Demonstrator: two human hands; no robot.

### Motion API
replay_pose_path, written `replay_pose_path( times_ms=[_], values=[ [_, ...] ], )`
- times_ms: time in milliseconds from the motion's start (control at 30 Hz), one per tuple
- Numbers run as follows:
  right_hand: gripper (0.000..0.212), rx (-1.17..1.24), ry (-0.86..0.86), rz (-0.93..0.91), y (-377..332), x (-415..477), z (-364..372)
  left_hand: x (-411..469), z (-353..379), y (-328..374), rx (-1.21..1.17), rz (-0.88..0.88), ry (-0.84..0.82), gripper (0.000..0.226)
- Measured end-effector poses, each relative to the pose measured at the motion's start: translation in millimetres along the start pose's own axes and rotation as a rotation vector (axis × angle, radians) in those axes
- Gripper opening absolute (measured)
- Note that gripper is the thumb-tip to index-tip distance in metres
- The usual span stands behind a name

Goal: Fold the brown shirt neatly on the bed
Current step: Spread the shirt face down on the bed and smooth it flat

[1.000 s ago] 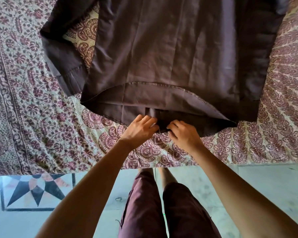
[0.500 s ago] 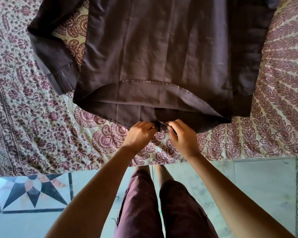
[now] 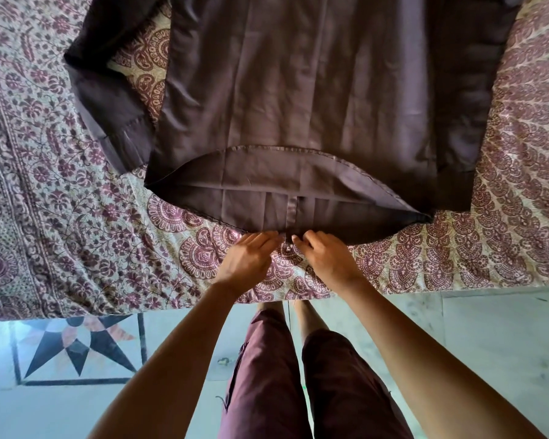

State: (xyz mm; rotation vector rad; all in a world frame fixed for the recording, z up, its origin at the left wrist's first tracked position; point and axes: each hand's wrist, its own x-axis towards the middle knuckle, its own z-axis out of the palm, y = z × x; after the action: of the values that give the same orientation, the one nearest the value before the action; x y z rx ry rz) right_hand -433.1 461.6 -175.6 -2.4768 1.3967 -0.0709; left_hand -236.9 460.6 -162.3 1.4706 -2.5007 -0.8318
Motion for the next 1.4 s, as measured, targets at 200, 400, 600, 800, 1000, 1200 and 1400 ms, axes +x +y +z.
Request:
replay_pose_path(
  times_ms=[200,400,600,800,1000,1200,1400],
  values=[
    [0.028,0.188,0.068,0.072,9,7,-21,14,-12,-8,-0.113,-0.185,0.12,0.025],
    [0.06,0.026,0.121,0.642,46,32,-45,53,-67,-68,0.114,-0.748,0.297,0.059],
    [0.043,0.081,-0.01,0.769,73,43,-54,54,-92,-100,0.031,-0.905,0.129,0.048],
    [0.026,0.126,-0.093,0.212,75,6,-48,6,-87,-118,-0.048,-0.893,0.081,0.025],
    [0.029,0.07,-0.182,0.272,67,-37,-28,-18,-81,-121,-0.027,-0.909,0.124,0.018],
    [0.022,-0.019,0.083,0.491,65,-22,-37,8,-91,-115,-0.277,-1.183,0.556,0.026],
    [0.044,0.067,0.193,1.21,89,-1,-47,17,-99,-133,-0.507,-1.336,0.568,0.028]
  ],
)
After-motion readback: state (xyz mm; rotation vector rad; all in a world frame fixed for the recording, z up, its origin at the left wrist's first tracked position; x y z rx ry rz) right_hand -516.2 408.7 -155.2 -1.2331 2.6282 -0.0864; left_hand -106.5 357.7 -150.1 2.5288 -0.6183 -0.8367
